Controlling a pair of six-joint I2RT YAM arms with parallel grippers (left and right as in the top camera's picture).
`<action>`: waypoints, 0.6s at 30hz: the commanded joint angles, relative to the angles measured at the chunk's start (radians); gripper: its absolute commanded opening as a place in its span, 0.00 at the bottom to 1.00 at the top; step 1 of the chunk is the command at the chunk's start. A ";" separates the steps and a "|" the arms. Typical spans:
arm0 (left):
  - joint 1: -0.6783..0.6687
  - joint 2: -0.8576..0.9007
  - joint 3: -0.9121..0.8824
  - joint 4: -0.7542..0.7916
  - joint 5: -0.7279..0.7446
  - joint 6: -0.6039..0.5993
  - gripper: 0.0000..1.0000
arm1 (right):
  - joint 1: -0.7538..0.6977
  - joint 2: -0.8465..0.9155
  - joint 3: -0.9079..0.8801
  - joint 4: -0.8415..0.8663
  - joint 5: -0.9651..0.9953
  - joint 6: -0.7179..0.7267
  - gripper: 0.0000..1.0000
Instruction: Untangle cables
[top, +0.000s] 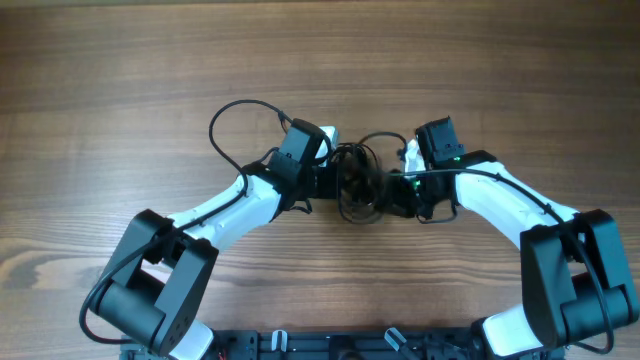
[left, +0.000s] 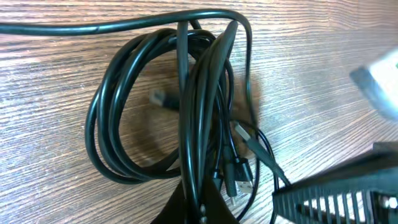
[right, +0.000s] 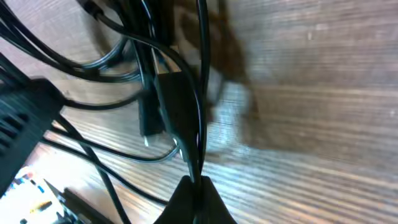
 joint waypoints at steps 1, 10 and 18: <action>0.000 -0.011 0.001 0.003 -0.037 0.001 0.04 | -0.009 0.001 0.011 -0.164 0.254 -0.003 0.04; 0.000 -0.011 0.001 0.008 -0.048 0.005 0.04 | -0.001 -0.158 0.020 -0.361 0.138 -0.109 0.35; 0.002 -0.020 0.001 0.115 0.234 0.117 0.04 | -0.013 -0.163 0.087 -0.068 0.298 -0.142 0.52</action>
